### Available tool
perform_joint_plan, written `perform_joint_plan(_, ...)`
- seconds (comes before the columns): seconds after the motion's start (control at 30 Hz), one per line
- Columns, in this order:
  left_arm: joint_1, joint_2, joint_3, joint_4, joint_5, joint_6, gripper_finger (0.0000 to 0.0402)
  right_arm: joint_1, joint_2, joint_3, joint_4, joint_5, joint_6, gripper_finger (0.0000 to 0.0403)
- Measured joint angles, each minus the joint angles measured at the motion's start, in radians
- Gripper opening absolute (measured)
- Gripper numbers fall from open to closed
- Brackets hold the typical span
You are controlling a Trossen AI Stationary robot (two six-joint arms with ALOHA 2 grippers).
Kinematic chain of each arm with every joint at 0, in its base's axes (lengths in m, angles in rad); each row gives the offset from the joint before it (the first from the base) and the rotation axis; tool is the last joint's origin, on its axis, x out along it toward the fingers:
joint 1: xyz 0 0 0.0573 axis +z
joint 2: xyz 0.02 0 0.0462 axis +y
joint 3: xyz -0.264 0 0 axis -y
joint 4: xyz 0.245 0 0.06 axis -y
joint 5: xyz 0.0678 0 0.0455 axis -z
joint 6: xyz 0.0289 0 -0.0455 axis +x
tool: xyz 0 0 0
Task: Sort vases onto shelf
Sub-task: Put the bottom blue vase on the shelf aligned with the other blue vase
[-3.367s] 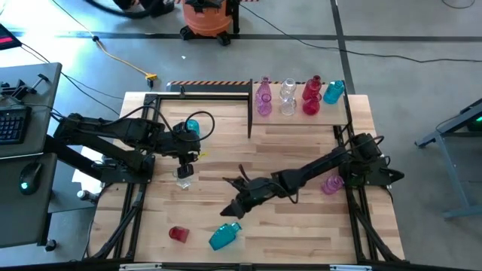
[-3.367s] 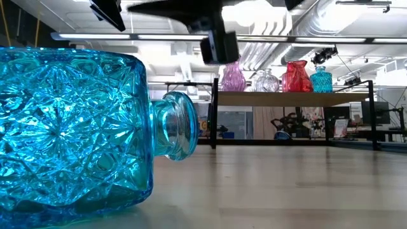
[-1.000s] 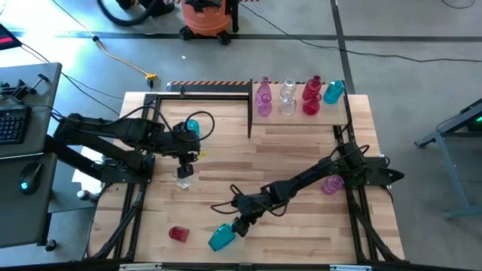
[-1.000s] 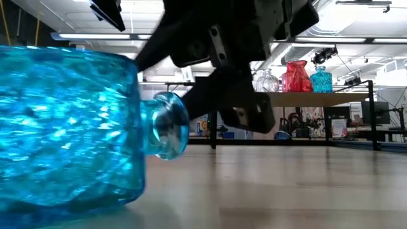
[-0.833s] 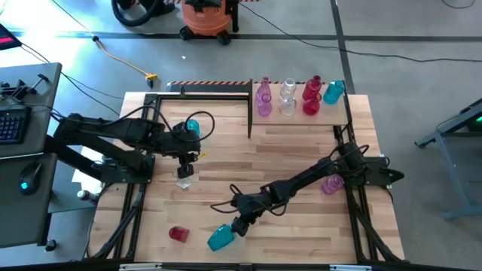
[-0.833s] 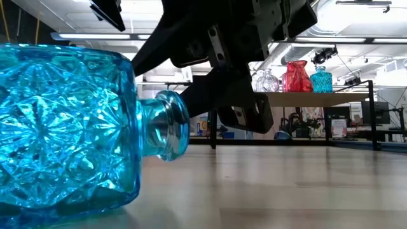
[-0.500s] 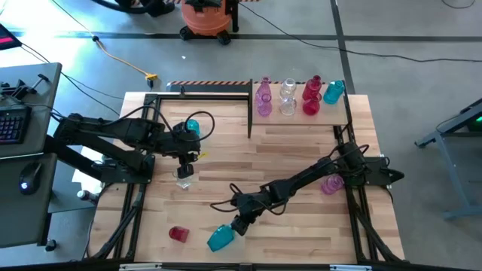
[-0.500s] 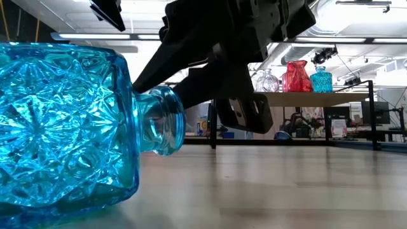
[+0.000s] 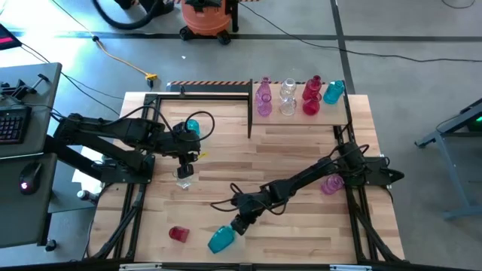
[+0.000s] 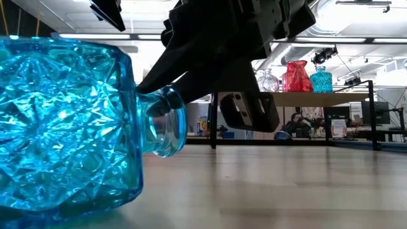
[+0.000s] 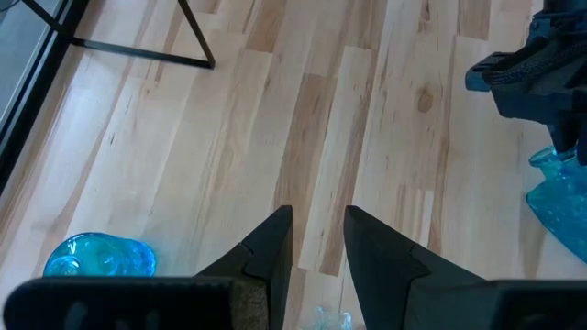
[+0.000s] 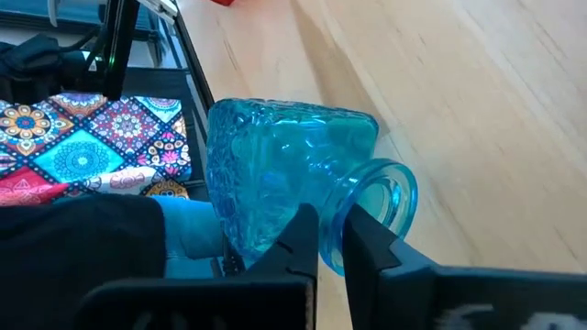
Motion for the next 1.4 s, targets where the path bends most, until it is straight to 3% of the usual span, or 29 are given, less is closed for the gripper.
perform_joint_plan(0.53, 0.000, 0.000, 0.000, 0.001, 0.000, 0.000, 0.0090, 0.000, -0.096, 0.000, -0.171, 0.050, 0.044, 0.0001)
perform_joint_plan(1.4, 0.000, 0.000, 0.000, 0.005, 0.000, 0.011, 0.0090, -0.081, -0.465, 0.000, -0.857, 0.138, -0.092, 0.0000)
